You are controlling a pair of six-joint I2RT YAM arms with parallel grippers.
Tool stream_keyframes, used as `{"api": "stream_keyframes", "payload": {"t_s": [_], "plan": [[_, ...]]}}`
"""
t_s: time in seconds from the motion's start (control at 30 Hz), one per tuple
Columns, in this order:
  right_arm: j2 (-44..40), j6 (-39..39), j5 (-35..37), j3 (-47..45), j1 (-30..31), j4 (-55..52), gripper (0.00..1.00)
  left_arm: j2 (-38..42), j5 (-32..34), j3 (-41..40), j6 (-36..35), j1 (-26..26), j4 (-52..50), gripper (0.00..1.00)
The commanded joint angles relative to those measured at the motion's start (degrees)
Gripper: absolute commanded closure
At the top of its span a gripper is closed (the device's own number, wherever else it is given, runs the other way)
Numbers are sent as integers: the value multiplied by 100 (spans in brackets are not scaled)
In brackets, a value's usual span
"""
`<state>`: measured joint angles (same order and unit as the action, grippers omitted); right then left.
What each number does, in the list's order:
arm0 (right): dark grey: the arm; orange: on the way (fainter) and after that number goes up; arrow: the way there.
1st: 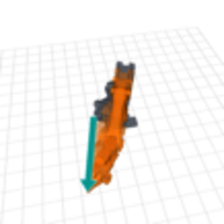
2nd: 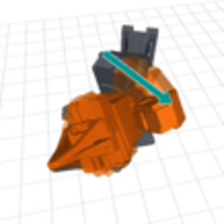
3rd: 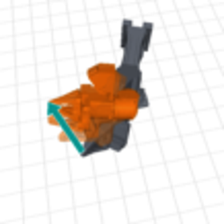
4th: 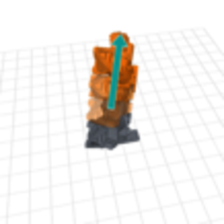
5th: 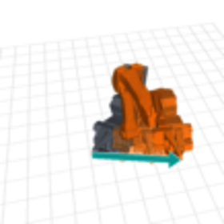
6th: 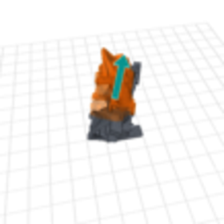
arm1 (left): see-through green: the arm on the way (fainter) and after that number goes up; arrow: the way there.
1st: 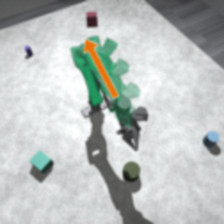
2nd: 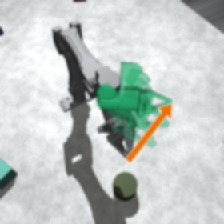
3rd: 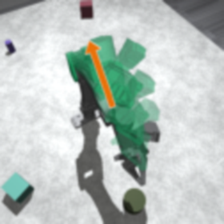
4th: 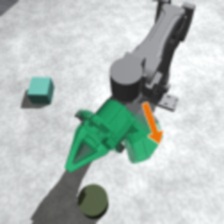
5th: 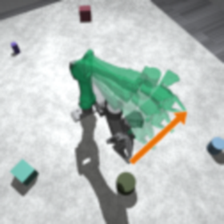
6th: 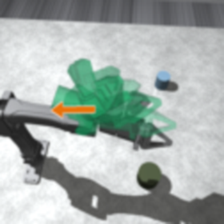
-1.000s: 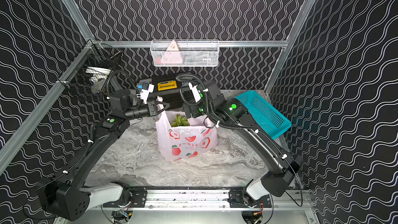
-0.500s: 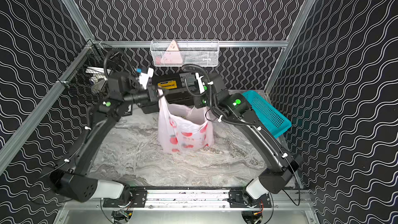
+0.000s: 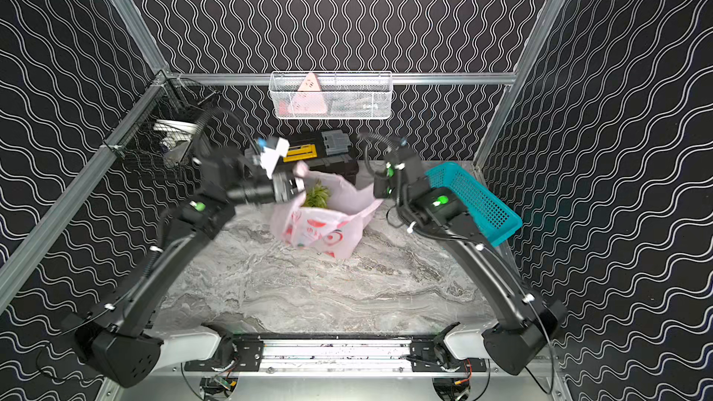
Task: Place the pineapple into a plastic bag & tie a knot
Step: Adjust the plastic bag at the center of the board.
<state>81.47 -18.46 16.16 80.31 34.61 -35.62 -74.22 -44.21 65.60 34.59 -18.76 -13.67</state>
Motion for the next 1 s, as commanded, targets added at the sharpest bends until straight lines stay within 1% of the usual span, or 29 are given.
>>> {"api": "stream_keyframes", "payload": {"t_s": [0.0,0.07,0.13,0.17,0.2,0.27,0.3,0.33,0.4,0.43,0.5,0.53,0.57,0.6,0.63,0.67,0.77,0.83,0.9,0.97], "plan": [[701,-842,-881,-636,-88,693,100,-446,344,-874,-85,-48,570,100],[982,-1010,-1184,-692,-90,860,100,-429,364,-825,52,-165,782,100],[961,-1011,-1271,-570,-97,1011,100,-228,774,-164,-302,-285,253,100],[918,-964,-1295,-457,-108,1056,100,-244,844,267,-442,-286,-42,100],[902,-888,-1345,-205,-131,971,100,-318,876,854,-609,-277,-370,100],[922,-760,-1432,471,-200,602,100,-613,1048,2292,-1074,-277,-1132,100],[912,-671,-1599,933,-274,380,100,-764,1088,3115,-1243,-277,-1401,100],[871,-589,-1582,1439,-343,104,100,-915,1187,3979,-1420,-271,-1692,100],[669,-445,-1478,2306,-548,-213,100,-1183,1422,5478,-1656,-261,-2098,100],[534,-375,-1477,2714,-683,-303,100,-1263,1572,6068,-1739,-244,-2198,100],[417,-255,-1445,3429,-820,-545,100,-1272,1814,6534,-1754,-184,-2241,100],[456,-189,-1456,3829,-1025,-759,100,-1258,1868,6544,-1775,-152,-2303,100],[511,-168,-1482,4088,-1104,-955,100,-1226,1844,6389,-1788,-131,-2315,100],[539,-150,-1540,4167,-1160,-1080,100,-1146,1797,6018,-1789,-120,-2256,100],[492,-152,-1621,3950,-1191,-1042,100,-1009,1750,5425,-1742,-121,-2060,100],[428,-208,-1706,3586,-1214,-912,100,-862,1685,4799,-1691,-125,-1835,100],[248,-435,-1883,1862,-1263,-448,100,-280,1570,2306,-1220,-143,-758,100],[228,-709,-1978,407,-1281,76,100,16,1577,490,-827,-215,252,100],[254,-940,-2267,-465,-1288,597,100,41,1521,-647,-593,-250,758,100],[327,-1044,-2483,-659,-1275,630,100,126,1453,-1080,-511,-274,912,100]]}}
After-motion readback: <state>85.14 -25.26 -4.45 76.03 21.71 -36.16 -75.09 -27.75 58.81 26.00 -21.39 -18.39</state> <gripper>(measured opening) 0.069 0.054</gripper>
